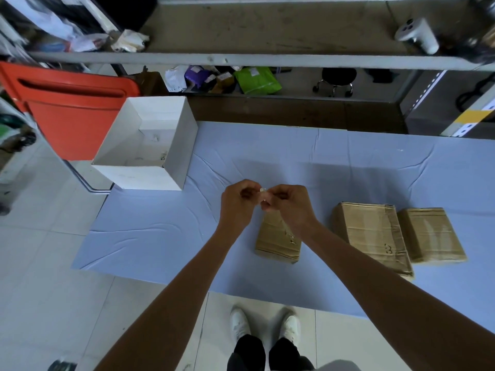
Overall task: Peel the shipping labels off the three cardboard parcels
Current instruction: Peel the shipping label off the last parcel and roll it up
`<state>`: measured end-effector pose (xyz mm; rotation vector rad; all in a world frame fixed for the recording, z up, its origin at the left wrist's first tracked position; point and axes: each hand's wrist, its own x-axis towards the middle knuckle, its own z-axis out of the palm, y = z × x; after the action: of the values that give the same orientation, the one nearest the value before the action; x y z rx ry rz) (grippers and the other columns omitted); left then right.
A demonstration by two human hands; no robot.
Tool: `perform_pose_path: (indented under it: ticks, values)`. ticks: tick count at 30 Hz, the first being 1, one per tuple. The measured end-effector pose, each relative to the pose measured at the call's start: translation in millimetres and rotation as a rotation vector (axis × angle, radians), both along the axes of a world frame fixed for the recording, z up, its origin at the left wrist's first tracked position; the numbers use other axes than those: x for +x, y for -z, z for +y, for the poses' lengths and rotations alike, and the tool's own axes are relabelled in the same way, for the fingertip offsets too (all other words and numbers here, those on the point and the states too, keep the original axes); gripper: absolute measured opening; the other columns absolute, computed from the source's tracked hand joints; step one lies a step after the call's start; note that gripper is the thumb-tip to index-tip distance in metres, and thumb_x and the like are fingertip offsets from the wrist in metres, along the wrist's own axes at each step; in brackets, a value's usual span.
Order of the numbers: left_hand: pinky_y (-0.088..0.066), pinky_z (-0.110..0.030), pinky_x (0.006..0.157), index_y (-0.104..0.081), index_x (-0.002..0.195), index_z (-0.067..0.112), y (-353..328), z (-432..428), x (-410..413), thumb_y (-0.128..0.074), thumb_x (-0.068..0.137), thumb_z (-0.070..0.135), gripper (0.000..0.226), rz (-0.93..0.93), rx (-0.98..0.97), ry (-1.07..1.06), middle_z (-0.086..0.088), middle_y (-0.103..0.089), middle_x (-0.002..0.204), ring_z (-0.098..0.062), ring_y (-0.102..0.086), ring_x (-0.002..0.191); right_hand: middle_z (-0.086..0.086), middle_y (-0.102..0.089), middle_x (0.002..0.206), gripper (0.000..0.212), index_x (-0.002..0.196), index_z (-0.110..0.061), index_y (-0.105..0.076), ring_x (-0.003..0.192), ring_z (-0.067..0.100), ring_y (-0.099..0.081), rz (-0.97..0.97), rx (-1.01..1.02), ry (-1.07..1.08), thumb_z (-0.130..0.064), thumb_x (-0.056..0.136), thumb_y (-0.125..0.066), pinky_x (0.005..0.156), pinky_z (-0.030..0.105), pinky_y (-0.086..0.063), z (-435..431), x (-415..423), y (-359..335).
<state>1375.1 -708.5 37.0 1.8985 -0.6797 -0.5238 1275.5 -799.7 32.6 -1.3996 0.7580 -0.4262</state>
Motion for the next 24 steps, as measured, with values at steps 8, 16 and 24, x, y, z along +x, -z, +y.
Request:
perform_pose_path:
  ticks: [8,16,24]
  values:
    - [-0.049,-0.007,0.063,-0.069,0.081,0.009,-4,12,3,-0.069,0.077,-0.005,0.014,0.064,-0.033,-0.089,0.0,-0.067,0.073,0.004,-0.062,0.062,0.002,-0.066,0.063,0.018,0.073,-0.006,-0.06,0.056,0.004,-0.065,-0.036,0.083,0.04,0.002,0.089,-0.061,0.059,0.013,-0.051,17,8,-3]
    - [-0.055,-0.015,0.067,-0.074,0.083,0.013,-20,22,5,-0.07,0.083,0.007,0.007,-0.051,-0.083,-0.054,0.002,-0.071,0.076,-0.008,-0.069,0.069,0.017,-0.075,0.086,0.021,0.095,0.004,-0.072,0.079,0.023,-0.074,-0.083,0.055,-0.075,-0.007,0.078,-0.077,0.074,0.022,-0.059,5,7,-25]
    - [-0.054,-0.02,0.069,-0.061,0.096,0.012,-23,31,11,-0.073,0.081,0.01,0.019,-0.155,0.046,-0.07,-0.004,-0.07,0.081,-0.016,-0.07,0.075,0.005,-0.07,0.081,0.014,0.087,-0.006,-0.073,0.076,0.017,-0.066,0.127,-0.274,-0.132,-0.004,0.074,-0.078,0.068,0.021,-0.051,1,23,-30]
